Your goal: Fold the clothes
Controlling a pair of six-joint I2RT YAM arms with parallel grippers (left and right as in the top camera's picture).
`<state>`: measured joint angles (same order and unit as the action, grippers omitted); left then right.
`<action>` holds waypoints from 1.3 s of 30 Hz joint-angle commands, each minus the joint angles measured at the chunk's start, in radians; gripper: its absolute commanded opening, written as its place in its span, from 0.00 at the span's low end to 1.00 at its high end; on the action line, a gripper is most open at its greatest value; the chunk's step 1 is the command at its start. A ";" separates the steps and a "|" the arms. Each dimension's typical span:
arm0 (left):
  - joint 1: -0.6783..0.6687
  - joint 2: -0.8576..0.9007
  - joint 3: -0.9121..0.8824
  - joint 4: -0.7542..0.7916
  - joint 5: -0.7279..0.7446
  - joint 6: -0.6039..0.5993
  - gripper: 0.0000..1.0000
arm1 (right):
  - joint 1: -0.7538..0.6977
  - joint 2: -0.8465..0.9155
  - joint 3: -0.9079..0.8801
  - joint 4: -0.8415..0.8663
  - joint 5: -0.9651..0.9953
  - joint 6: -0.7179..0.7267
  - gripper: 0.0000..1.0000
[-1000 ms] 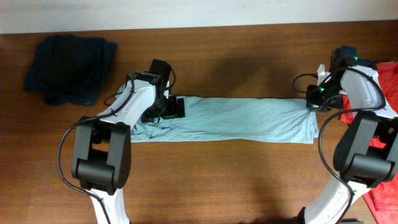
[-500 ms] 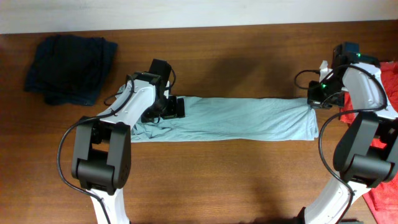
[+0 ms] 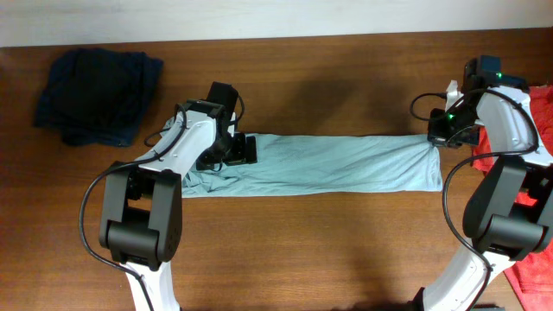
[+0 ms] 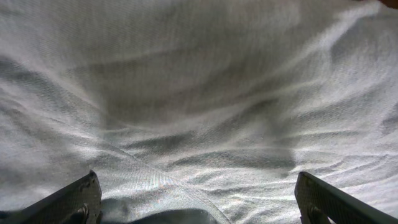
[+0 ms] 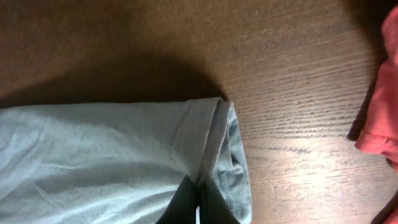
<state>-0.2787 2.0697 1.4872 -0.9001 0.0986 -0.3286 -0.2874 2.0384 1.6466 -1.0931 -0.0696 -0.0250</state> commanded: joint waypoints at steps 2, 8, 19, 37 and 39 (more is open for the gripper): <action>-0.003 -0.023 -0.010 -0.001 0.010 0.004 0.99 | 0.006 -0.022 0.020 0.018 0.014 0.014 0.04; -0.003 -0.023 -0.010 -0.001 0.010 0.004 0.99 | 0.006 -0.022 0.020 0.043 0.014 0.014 0.04; -0.003 -0.023 -0.010 -0.001 0.010 0.004 0.99 | 0.036 -0.018 0.018 0.077 0.013 0.014 0.04; -0.003 -0.023 -0.010 -0.001 0.010 0.004 0.99 | 0.064 0.035 -0.023 0.106 0.111 0.003 0.04; -0.003 -0.023 -0.010 -0.001 0.010 0.004 0.99 | 0.064 0.035 -0.024 0.108 0.112 0.003 0.04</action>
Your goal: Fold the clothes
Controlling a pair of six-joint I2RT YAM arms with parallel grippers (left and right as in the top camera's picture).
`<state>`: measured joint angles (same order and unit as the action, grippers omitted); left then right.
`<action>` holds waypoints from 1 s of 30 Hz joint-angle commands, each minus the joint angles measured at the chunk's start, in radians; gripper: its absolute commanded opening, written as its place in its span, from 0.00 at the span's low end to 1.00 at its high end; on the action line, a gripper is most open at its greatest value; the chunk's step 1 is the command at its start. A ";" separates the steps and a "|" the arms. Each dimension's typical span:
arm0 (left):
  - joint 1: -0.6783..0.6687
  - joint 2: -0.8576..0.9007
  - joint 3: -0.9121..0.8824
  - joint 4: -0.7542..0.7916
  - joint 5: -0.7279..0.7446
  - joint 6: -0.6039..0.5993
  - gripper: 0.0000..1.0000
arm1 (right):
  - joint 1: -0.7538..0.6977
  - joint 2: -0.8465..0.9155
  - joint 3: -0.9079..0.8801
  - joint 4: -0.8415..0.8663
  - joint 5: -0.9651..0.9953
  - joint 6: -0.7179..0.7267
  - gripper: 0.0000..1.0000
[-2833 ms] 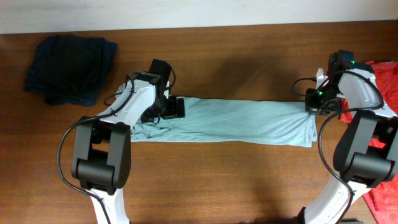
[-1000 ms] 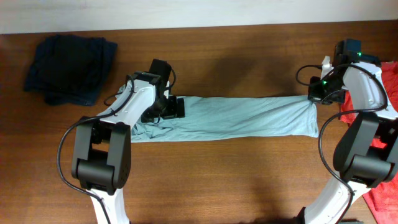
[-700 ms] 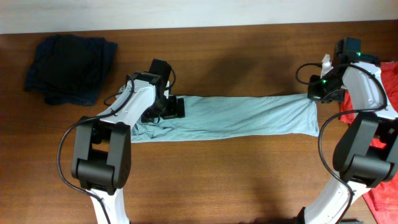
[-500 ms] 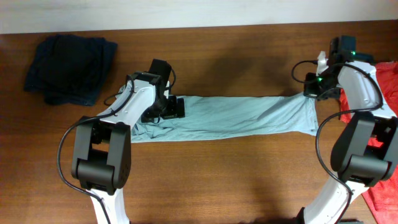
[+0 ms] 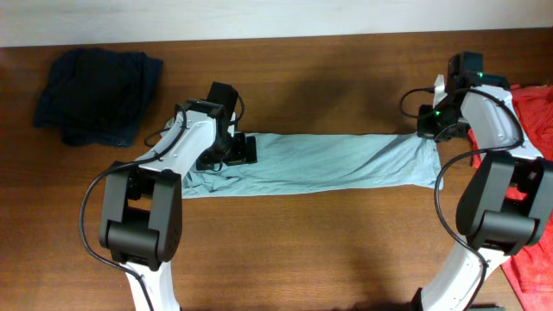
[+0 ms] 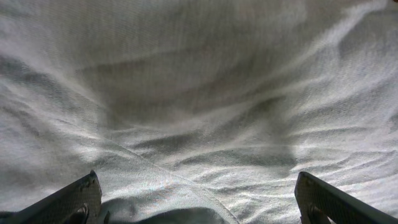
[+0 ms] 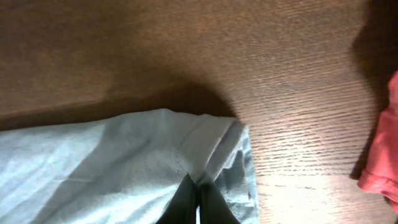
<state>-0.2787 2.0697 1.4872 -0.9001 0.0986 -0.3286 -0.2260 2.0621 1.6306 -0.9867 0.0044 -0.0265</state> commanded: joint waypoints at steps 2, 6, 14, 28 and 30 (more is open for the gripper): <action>-0.003 -0.023 -0.010 -0.001 0.010 0.004 0.99 | 0.002 0.011 -0.008 0.005 0.038 0.005 0.04; -0.003 -0.023 -0.010 -0.001 0.010 0.004 0.99 | 0.002 0.011 -0.008 0.000 0.065 0.005 0.04; -0.003 -0.023 -0.010 -0.001 0.010 0.004 0.99 | 0.002 0.011 -0.008 -0.023 0.087 0.005 0.45; -0.003 -0.023 -0.010 -0.001 0.010 0.004 0.99 | 0.003 -0.005 0.249 -0.187 -0.058 0.007 0.45; -0.003 -0.023 -0.010 -0.001 0.010 0.004 0.99 | 0.003 -0.005 0.254 -0.197 -0.093 -0.005 0.15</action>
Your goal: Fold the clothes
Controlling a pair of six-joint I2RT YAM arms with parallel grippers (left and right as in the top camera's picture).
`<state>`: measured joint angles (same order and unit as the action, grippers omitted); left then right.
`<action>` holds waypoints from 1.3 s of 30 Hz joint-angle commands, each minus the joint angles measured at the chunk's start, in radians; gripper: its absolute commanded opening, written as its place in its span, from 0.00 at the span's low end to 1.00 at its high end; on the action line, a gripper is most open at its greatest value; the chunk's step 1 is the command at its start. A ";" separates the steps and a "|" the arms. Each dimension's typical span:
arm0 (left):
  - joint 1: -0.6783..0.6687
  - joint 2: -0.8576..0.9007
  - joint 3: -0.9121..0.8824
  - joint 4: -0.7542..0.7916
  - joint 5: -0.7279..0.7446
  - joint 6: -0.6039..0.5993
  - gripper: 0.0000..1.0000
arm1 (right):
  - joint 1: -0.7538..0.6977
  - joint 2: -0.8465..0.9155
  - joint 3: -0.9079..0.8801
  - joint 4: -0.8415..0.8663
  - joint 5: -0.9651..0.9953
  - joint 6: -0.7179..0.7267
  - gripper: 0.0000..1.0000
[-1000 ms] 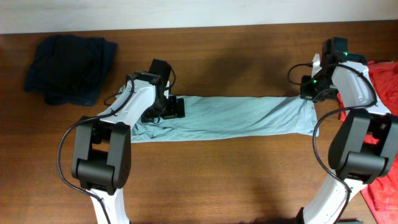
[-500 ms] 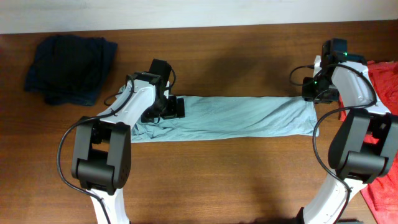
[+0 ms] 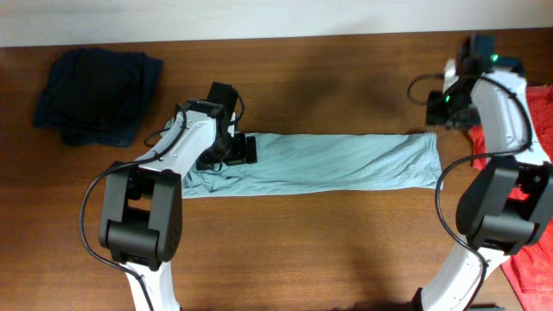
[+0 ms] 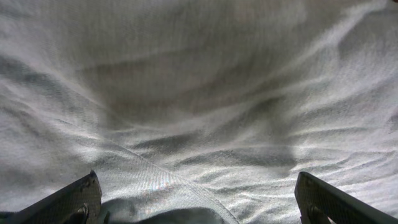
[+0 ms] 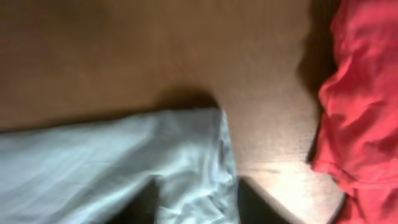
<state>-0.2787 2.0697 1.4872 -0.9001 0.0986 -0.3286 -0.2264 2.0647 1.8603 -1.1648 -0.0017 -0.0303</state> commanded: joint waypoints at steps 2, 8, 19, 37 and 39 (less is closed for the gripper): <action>-0.003 -0.023 -0.010 -0.001 0.010 0.004 0.99 | 0.003 -0.001 0.008 -0.025 -0.111 -0.025 0.04; -0.003 -0.023 -0.010 -0.001 0.010 0.004 0.99 | -0.003 0.019 -0.116 0.056 -0.119 -0.062 0.04; -0.003 -0.023 -0.010 -0.001 0.010 0.004 0.99 | -0.125 0.025 -0.420 0.294 -0.119 -0.068 0.04; -0.003 -0.023 -0.010 -0.001 0.010 0.004 0.99 | -0.173 0.021 -0.191 0.208 -0.126 -0.097 0.05; -0.003 -0.023 -0.010 0.000 0.011 0.004 0.99 | -0.173 0.021 -0.121 0.116 -0.128 -0.096 0.05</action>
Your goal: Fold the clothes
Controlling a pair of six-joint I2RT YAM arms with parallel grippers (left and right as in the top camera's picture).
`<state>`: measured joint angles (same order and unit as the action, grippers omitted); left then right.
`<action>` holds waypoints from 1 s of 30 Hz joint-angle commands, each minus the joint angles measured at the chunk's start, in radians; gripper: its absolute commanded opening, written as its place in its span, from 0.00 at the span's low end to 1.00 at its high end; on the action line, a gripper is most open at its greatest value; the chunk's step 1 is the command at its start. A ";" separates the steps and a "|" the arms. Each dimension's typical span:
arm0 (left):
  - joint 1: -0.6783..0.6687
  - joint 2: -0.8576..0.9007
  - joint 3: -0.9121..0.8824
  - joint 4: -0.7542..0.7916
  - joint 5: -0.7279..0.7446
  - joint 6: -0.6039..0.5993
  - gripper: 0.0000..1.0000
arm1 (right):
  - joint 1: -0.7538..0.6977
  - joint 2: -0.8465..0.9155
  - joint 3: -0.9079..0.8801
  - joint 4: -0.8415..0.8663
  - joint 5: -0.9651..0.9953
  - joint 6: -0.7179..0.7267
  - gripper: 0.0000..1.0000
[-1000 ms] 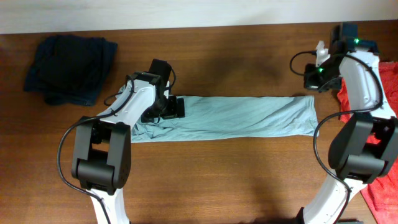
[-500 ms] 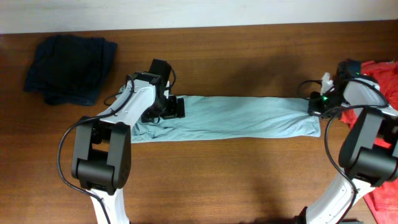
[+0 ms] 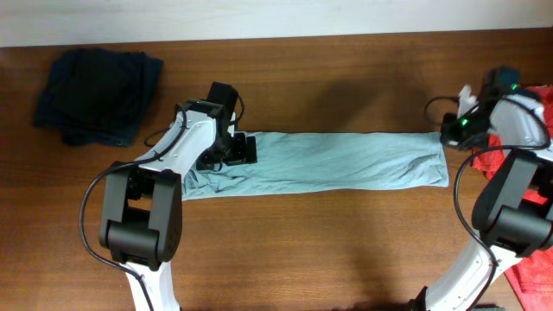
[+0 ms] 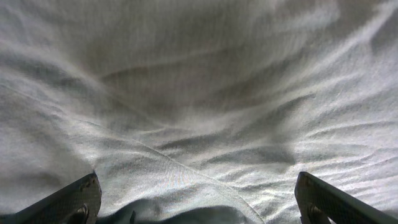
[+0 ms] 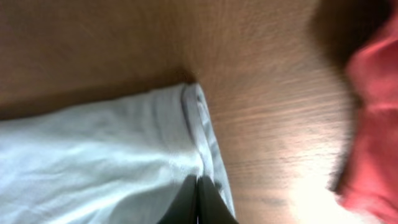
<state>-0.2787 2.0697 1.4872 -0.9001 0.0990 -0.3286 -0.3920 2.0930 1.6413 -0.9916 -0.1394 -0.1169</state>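
Observation:
A light blue garment (image 3: 346,164) lies as a long flat strip across the middle of the wooden table (image 3: 302,250). My left gripper (image 3: 249,149) rests on its left part. In the left wrist view the left gripper (image 4: 199,208) is open, its fingers wide apart over the wrinkled cloth (image 4: 199,93). My right gripper (image 3: 449,136) sits at the strip's far right corner. In the right wrist view the right gripper (image 5: 199,194) is shut on the garment's hem (image 5: 198,134).
A dark navy pile of clothes (image 3: 97,93) lies at the back left. Red clothes (image 3: 529,275) lie along the right edge, close to the right arm, and show as a red patch (image 5: 373,124) beside the hem.
My right gripper was open over the garment's right end; now it is shut on the hem at the far corner. The strip's right end reaches slightly farther right. The left gripper has stayed put.
My right gripper first held the garment's far right corner, shut. Then it held that corner a little farther back and left. Then it stood open, the strip lying flat. Now it grips the hem again, farther right. My left gripper stayed open on the left part throughout.

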 commanded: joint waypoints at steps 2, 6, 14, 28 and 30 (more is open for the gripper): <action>-0.003 -0.023 -0.010 -0.001 0.010 0.004 0.99 | -0.008 -0.007 0.135 -0.134 -0.019 -0.006 0.05; -0.003 -0.023 -0.010 0.000 0.010 0.004 0.99 | -0.008 -0.006 0.117 -0.213 -0.092 -0.007 0.06; -0.003 -0.023 -0.010 -0.001 0.010 0.004 0.99 | -0.008 -0.006 -0.039 -0.129 -0.093 -0.010 0.07; -0.003 -0.023 -0.010 -0.001 0.010 0.004 0.99 | -0.008 -0.011 -0.292 0.175 -0.030 -0.010 0.06; -0.003 -0.023 -0.010 -0.001 0.010 0.004 0.99 | -0.008 -0.013 -0.228 0.134 -0.092 -0.010 0.09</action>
<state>-0.2787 2.0697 1.4868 -0.8997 0.0990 -0.3286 -0.3969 2.0476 1.3785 -0.8272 -0.2165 -0.1162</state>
